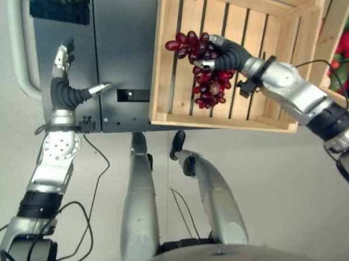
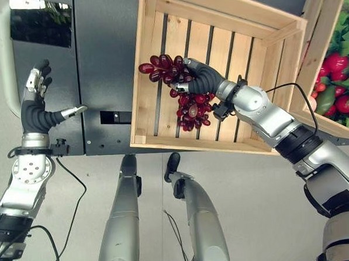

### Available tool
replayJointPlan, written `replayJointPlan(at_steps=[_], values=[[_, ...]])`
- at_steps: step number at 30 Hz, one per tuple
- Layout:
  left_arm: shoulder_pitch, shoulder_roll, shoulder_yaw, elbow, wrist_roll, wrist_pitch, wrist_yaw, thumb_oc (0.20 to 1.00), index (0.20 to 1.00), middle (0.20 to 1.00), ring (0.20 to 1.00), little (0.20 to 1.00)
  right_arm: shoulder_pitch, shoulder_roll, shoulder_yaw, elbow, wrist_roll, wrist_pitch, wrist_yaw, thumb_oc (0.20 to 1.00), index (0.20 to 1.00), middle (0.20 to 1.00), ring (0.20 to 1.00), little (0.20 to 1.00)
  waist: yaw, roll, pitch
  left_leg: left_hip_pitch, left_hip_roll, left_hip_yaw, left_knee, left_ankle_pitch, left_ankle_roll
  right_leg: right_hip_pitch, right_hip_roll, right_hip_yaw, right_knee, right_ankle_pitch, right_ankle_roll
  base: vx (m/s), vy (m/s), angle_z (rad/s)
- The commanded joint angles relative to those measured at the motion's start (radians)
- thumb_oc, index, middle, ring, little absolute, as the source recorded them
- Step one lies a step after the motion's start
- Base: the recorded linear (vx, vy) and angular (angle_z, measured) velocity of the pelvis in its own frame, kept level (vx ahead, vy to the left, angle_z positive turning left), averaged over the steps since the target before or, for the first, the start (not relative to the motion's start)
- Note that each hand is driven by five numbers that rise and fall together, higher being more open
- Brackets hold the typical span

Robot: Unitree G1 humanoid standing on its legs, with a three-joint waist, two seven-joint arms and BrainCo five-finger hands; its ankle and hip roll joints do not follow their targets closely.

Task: Pick up the fruits from the basket on one side to the basket on the other side

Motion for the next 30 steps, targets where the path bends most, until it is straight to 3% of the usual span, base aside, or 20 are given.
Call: replayJointPlan(at_steps=[1, 12, 22, 26, 28, 30], values=[[-0.013, -0.049, 0.037, -0.044, -0.031, -0.048, -0.027, 1.000, 1.000, 1.000, 1.000, 1.000, -0.055, 0.002, -0.062, -0.048, 0.078, -0.081, 0.013, 0.200, 0.200, 0.200, 0.200, 0.200, 0.001, 0.003, 0.018, 0.146, 0.010, 0.059, 0.129, -0.214, -0.004, 0.142, -0.072, 0.027, -0.172, 0.175, 0.162, 0.03, -0.001, -0.03], [0.124, -0.047, 0.087, 0.010, -0.042, -0.041, -0.113, 1.000, 1.000, 1.000, 1.000, 1.000, 0.126, -0.002, -0.220, -0.151, 0.107, -0.092, 0.027, 0.200, 0.200, 0.200, 0.200, 0.200, 0.030, 0.040, 0.008, 0.388, 0.004, 0.079, 0.109, -0.246, 0.009, 0.388, -0.088, 0.029, -0.221, 0.164, 0.169, 0.01, 0.005, 0.01], [0.202, -0.038, 0.091, 0.008, -0.138, -0.021, -0.245, 1.000, 1.000, 1.000, 1.000, 1.000, 0.251, 0.015, -0.326, -0.193, 0.107, -0.091, 0.032, 0.200, 0.200, 0.200, 0.200, 0.200, 0.006, 0.042, -0.126, 0.506, -0.003, 0.085, 0.054, -0.246, 0.017, 0.494, -0.089, 0.012, -0.266, 0.168, 0.175, 0.04, 0.010, 0.03], [0.236, 0.005, 0.083, -0.027, -0.245, -0.006, -0.342, 1.000, 1.000, 1.000, 1.000, 1.000, 0.255, 0.011, -0.333, -0.204, 0.103, -0.089, 0.032, 0.200, 0.200, 0.200, 0.200, 0.200, -0.001, 0.043, -0.172, 0.549, -0.005, 0.092, 0.027, -0.244, 0.020, 0.530, -0.087, 0.009, -0.291, 0.171, 0.176, 0.02, 0.010, 0.01], [0.268, 0.050, 0.061, -0.057, -0.401, 0.034, -0.452, 1.000, 1.000, 1.000, 1.000, 1.000, 0.241, 0.018, -0.320, -0.214, 0.121, -0.083, 0.044, 0.200, 0.200, 0.200, 0.200, 0.200, -0.010, 0.046, -0.220, 0.592, -0.007, 0.101, -0.012, -0.238, 0.023, 0.568, -0.082, 0.011, -0.323, 0.180, 0.178, 0.04, 0.022, 0.02], [0.281, 0.072, 0.059, -0.066, -0.405, 0.042, -0.462, 1.000, 1.000, 1.000, 1.000, 1.000, 0.249, 0.026, -0.316, -0.208, 0.125, -0.080, 0.047, 0.200, 0.200, 0.200, 0.200, 0.200, -0.013, 0.047, -0.236, 0.606, -0.006, 0.103, -0.022, -0.237, 0.023, 0.578, -0.080, 0.013, -0.333, 0.182, 0.179, 0.00, 0.000, 0.00]])
